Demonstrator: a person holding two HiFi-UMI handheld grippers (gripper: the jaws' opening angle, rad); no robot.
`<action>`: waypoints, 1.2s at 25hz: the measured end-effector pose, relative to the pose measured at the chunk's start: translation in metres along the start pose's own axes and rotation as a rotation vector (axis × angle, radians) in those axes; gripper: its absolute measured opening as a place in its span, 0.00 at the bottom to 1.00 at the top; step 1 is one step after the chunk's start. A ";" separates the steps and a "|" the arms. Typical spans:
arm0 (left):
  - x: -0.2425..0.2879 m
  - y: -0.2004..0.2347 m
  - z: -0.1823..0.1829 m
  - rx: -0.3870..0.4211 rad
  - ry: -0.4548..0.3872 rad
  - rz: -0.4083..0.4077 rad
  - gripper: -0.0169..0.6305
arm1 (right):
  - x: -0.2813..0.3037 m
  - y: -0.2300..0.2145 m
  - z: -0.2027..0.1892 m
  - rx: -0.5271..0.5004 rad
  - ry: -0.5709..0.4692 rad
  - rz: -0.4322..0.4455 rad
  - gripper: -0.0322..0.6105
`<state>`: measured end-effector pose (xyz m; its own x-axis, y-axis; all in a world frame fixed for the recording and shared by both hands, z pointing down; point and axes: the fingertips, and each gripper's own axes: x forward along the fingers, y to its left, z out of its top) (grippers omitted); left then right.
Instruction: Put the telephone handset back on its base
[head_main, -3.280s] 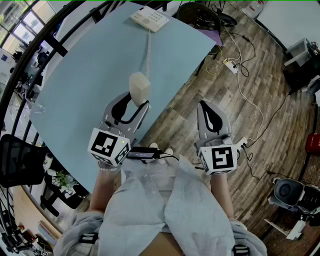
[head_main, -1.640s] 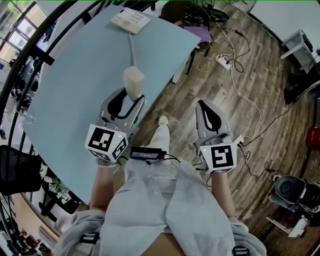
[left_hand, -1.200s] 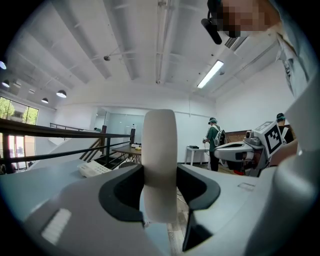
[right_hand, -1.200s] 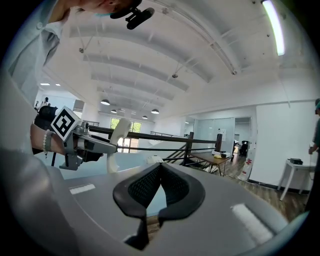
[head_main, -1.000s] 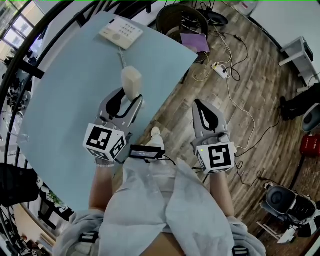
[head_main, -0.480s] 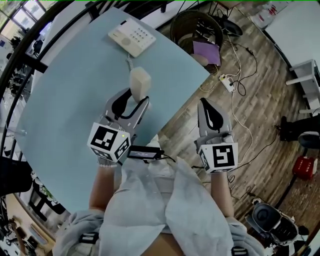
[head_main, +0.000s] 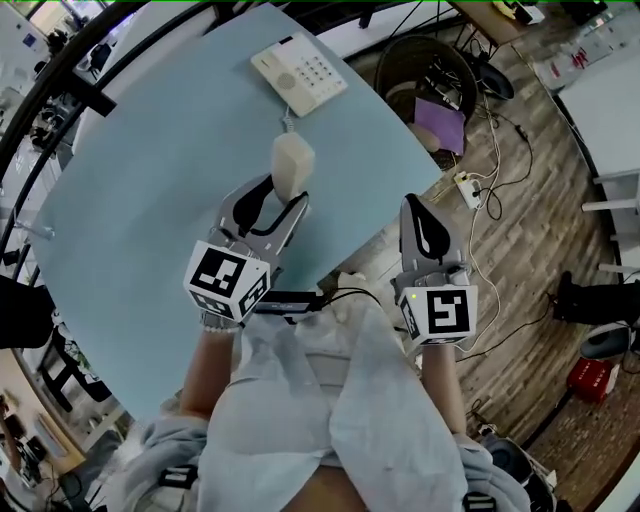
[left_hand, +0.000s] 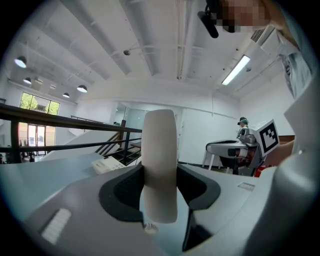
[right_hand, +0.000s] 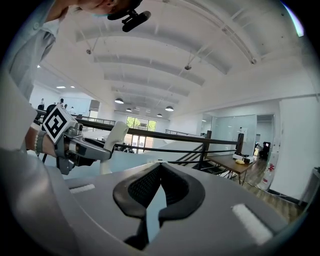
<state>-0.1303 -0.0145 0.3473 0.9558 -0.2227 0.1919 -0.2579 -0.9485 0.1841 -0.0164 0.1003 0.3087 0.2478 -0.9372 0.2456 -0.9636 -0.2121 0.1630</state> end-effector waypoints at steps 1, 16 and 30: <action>0.000 0.003 0.000 -0.003 0.001 0.010 0.33 | 0.005 0.000 0.002 -0.004 -0.004 0.010 0.06; 0.017 0.036 0.003 -0.046 -0.007 0.213 0.33 | 0.075 -0.020 0.011 -0.035 -0.056 0.210 0.06; 0.069 0.049 0.009 -0.120 0.018 0.406 0.33 | 0.128 -0.060 0.010 -0.059 -0.058 0.407 0.06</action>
<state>-0.0755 -0.0788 0.3612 0.7712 -0.5675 0.2884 -0.6282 -0.7516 0.2009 0.0721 -0.0097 0.3211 -0.1602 -0.9555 0.2477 -0.9738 0.1940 0.1187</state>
